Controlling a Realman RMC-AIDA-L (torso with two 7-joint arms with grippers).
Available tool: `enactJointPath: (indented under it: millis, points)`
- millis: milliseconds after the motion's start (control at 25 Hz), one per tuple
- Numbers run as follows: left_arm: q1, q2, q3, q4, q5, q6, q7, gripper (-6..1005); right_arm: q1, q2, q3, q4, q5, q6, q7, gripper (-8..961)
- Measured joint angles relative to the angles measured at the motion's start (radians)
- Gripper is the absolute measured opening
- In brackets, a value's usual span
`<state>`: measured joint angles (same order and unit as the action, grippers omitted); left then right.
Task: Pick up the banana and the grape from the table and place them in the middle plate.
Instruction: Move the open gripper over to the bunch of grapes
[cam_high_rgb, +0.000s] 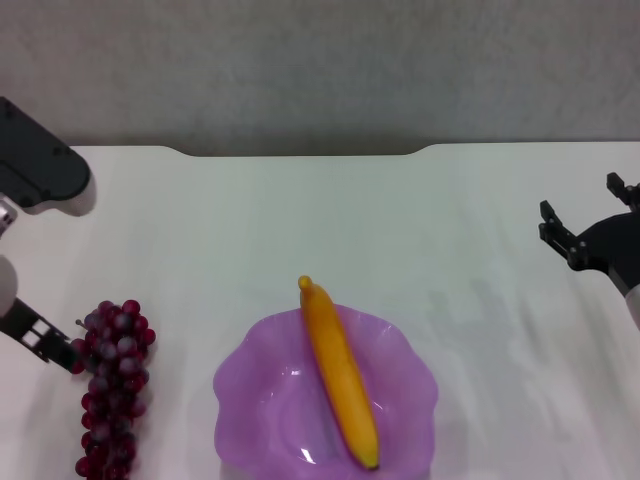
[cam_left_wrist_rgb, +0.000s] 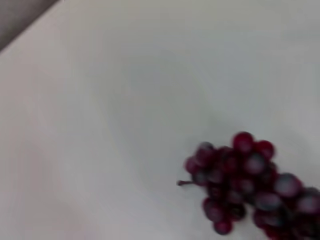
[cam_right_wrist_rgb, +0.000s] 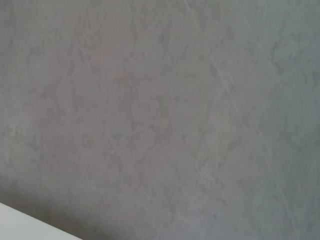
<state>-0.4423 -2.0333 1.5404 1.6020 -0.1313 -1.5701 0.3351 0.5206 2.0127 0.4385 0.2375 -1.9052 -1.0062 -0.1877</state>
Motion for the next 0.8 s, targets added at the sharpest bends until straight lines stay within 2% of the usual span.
enactJointPath:
  millis: [360, 640, 800]
  points:
    - [-0.071, 0.001, -0.114, 0.005, -0.241, -0.143, 0.07, 879, 0.004, 0.0, -0.001, -0.002, 0.0, 0.026, -0.003, 892]
    - [-0.079, -0.002, -0.185, -0.038, -0.317, -0.082, 0.001, 876, 0.005, 0.0, -0.001, 0.002, -0.002, 0.026, -0.015, 892]
    - [-0.089, -0.001, -0.184, -0.148, -0.296, -0.019, -0.016, 874, 0.005, 0.0, -0.001, 0.001, -0.002, 0.026, -0.016, 892]
